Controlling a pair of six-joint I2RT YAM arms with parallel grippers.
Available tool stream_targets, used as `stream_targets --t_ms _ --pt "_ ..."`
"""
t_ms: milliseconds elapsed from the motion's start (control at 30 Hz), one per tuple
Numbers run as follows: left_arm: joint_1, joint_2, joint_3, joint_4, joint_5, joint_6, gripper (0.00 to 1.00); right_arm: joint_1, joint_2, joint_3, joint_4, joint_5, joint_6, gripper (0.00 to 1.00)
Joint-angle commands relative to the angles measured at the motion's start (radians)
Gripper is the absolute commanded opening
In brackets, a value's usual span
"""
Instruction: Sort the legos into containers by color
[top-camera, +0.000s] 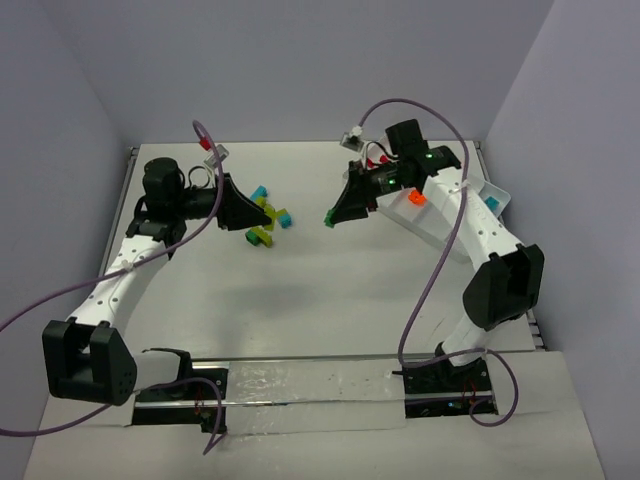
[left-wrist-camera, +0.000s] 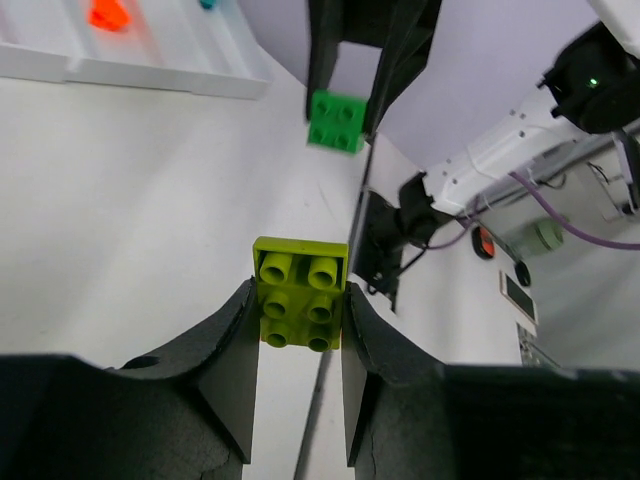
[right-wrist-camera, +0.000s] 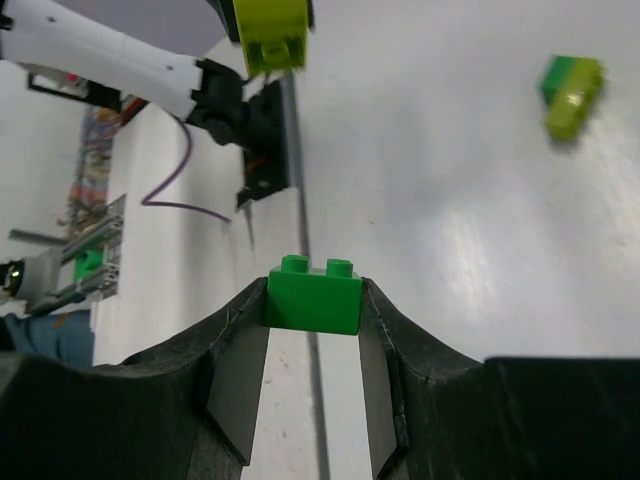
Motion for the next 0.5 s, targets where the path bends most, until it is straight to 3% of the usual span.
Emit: stream_targets --t_ms 0,100,233,467 --pt "0.051 0.045 0.075 -0.033 0.004 0.118 0.0 -0.111 0.032 0.066 -0.148 0.078 -0.174 0.0" --pt "0.048 0.051 0.085 -0.084 -0.072 0.16 0.0 -0.178 0.1 0.09 0.009 0.267 -0.026 0.0" --pt "0.048 0.063 0.094 -0.097 -0.181 0.191 0.0 -0.221 0.198 0.131 0.243 0.693 0.174 0.0" --pt "0.045 0.067 0.088 -0.104 -0.27 0.202 0.0 -0.216 0.437 0.339 0.25 0.981 0.228 0.0"
